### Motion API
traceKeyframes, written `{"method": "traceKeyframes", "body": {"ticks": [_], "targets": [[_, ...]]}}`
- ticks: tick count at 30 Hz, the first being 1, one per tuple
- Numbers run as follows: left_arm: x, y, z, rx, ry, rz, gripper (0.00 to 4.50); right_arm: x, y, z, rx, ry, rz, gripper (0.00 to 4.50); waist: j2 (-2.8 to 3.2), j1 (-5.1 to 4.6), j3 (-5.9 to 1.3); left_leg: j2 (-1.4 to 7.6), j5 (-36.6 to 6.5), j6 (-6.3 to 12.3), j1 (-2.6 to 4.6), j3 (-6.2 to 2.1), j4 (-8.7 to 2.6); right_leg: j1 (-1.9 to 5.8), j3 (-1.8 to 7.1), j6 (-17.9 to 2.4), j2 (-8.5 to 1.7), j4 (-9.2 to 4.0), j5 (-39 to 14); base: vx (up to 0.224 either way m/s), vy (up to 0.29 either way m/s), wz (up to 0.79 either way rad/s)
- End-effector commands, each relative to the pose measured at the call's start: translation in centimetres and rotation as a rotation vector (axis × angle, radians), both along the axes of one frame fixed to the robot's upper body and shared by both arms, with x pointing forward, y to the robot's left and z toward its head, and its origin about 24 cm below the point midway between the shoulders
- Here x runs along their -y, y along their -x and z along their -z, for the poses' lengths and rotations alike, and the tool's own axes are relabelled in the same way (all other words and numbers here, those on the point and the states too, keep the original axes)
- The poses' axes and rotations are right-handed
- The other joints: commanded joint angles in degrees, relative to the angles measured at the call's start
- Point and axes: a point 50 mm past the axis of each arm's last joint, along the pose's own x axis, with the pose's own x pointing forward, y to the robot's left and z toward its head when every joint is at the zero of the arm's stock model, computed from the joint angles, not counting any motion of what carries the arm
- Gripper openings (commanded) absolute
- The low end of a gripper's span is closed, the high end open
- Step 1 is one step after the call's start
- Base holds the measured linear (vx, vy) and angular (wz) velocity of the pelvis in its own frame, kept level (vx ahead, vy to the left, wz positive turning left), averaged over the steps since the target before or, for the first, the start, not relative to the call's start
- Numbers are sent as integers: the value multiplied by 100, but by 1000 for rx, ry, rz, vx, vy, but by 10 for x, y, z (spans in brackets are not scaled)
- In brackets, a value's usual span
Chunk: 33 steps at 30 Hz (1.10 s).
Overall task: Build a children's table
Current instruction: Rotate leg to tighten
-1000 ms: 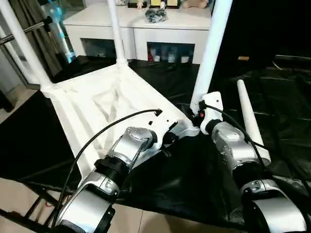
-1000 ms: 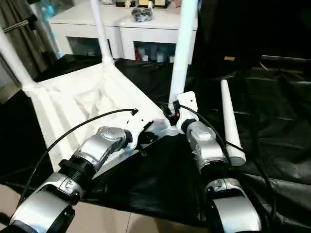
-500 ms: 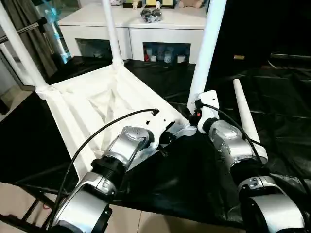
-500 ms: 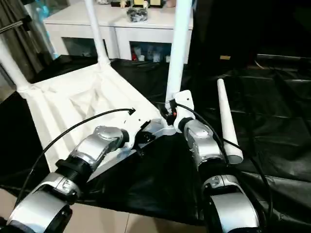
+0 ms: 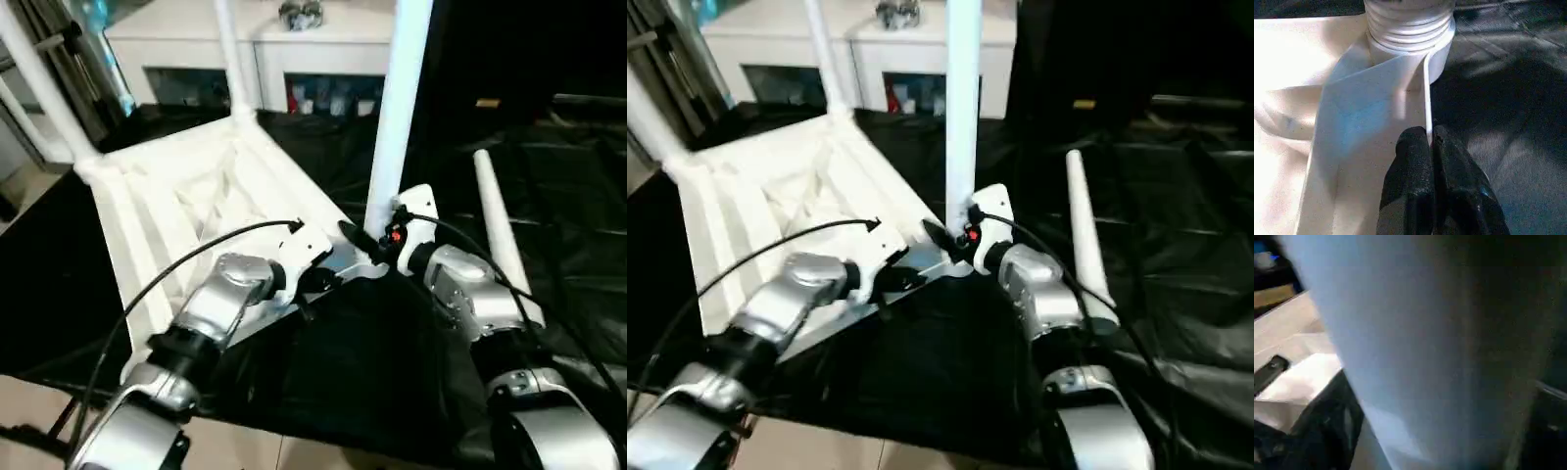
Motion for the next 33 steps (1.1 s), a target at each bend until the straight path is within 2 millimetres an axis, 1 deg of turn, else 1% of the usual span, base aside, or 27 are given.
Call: {"method": "traceKeyframes", "body": {"ticks": [1,2,3,4,5,6,7,8,9,10,11,12,13,14,15,17,19,21,24,25,26,28,30,33], "targets": [[15,8,-6,12,33,130,0,-17,12,9,-46,50,-147,393,-46,40,-378,301,-720,717,56,-106,-264,323,202,-1653,-323,-204,133,0,0,0],[14,10,-5,6,32,143,0,-16,14,7,-42,62,-175,393,-54,82,-376,295,-599,826,70,-92,-243,323,194,-1678,-313,-189,264,0,0,0],[14,10,-5,6,32,146,0,-15,14,7,-41,65,-183,393,-54,113,-363,305,-577,877,69,-85,-243,325,195,-1683,-322,-184,236,0,0,0],[12,12,-5,3,32,159,0,-13,17,5,-38,74,-212,393,-63,120,-357,308,-606,889,73,-78,-245,324,191,-1680,-315,-194,159,0,0,0],[8,15,-5,-2,24,187,0,-8,24,1,-32,93,-283,393,-57,156,-350,330,-663,858,83,-80,-253,329,189,-1645,-312,-196,-7,0,0,0],[6,16,-5,1,22,204,0,-5,27,0,-31,102,-312,393,-74,189,-339,342,-761,823,90,-70,-259,320,195,-1597,-309,-210,-206,0,0,0],[5,17,-5,4,20,214,0,-4,29,-1,-31,108,-328,393,-59,213,-335,351,-837,794,106,-70,-265,307,201,-1572,-312,-220,-338,0,0,0],[2,19,-6,1,19,230,0,0,32,-2,-29,120,-355,393,-59,238,-329,355,-953,717,117,-60,-274,293,210,-1534,-309,-233,-532,0,0,0],[0,21,-6,4,17,248,0,3,35,-3,-28,133,-383,393,-74,258,-307,355,-1134,611,116,-65,-296,290,215,-1477,-306,-263,-797,0,0,0],[-1,22,-6,0,16,258,0,5,37,-3,-28,138,-398,393,-64,271,-310,358,-1227,559,133,-60,-295,276,223,-1456,-314,-264,-912,0,0,0],[-4,25,-5,-11,12,286,0,10,41,-4,-30,150,-433,393,-80,282,-299,355,-1328,477,136,-62,-304,277,231,-1395,-316,-284,-1092,0,0,0],[-6,28,-5,-14,12,308,0,11,42,-4,-31,151,-446,393,-69,297,-296,363,-1346,434,135,-62,-314,266,243,-1357,-319,-287,-1166,0,0,0],[-7,29,-6,-15,12,325,0,12,44,-5,-29,151,-456,393,-73,306,-302,356,-1347,397,136,-61,-312,269,246,-1319,-318,-287,-1191,0,0,0],[-8,31,-6,-16,13,335,0,13,44,-5,-29,151,-462,393,-71,312,-306,357,-1324,382,141,-64,-311,264,248,-1321,-315,-275,-1164,0,0,0],[-10,34,-6,-25,16,361,0,14,47,-6,-32,151,-479,379,-78,317,-299,349,-1323,368,131,-62,-307,260,253,-1330,-311,-272,-1144,0,0,0],[-13,37,-6,-37,10,391,0,15,50,-7,-26,158,-501,356,-71,339,-305,352,-1280,361,134,-63,-304,263,256,-1312,-314,-261,-1125,0,0,0],[-17,40,-5,-45,-10,413,0,17,53,-5,-29,188,-510,348,-68,360,-311,347,-1231,356,147,-56,-292,246,259,-1322,-308,-257,-1071,0,0,0],[-19,41,-5,-51,-17,421,0,18,55,-4,-41,195,-515,316,-66,366,-312,341,-1229,343,141,-60,-290,255,256,-1328,-302,-246,-1061,0,0,0],[-21,41,-5,-53,-21,419,0,19,59,-1,-60,204,-539,305,-72,366,-300,335,-1342,303,135,-60,-289,251,258,-1301,-304,-255,-1205,0,0,0],[-23,40,-5,-51,-31,417,0,19,60,0,-58,216,-542,284,-51,369,-301,335,-1368,286,136,-66,-291,252,258,-1291,-310,-255,-1243,0,0,0],[-23,40,-4,-49,-38,416,0,19,61,1,-56,225,-544,276,-67,363,-295,333,-1421,261,134,-66,-293,249,261,-1257,-308,-271,-1314,0,0,0],[-24,41,-4,-51,-44,417,0,19,61,3,-62,243,-531,273,-68,354,-300,327,-1466,220,137,-72,-292,248,262,-1230,-309,-271,-1402,0,0,0],[-25,41,-4,-54,-42,416,0,18,61,5,-66,246,-524,262,-63,344,-300,325,-1453,205,137,-74,-293,248,261,-1227,-305,-268,-1381,0,0,0],[-24,41,-3,-58,-34,403,0,17,63,8,-83,228,-517,259,-70,344,-318,320,-1341,243,133,-73,-273,261,258,-1264,-302,-246,-1201,0,0,0]]}}
